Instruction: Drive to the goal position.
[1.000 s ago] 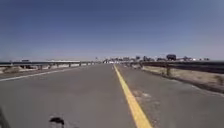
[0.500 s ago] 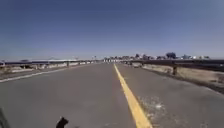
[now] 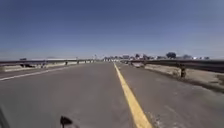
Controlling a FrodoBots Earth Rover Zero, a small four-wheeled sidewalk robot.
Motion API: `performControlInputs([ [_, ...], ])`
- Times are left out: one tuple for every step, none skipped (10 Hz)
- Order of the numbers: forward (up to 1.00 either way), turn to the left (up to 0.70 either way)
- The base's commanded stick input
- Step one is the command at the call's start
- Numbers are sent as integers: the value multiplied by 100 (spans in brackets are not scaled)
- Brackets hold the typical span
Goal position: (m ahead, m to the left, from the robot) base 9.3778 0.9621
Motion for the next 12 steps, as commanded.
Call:
performControlInputs([
  [100, 0],
  [100, 0],
  [100, 0],
  [100, 0],
  [100, 0],
  [100, 0],
  [100, 0],
  [100, 0],
  [100, 0],
  [100, 0],
  [100, 0],
  [100, 0],
])
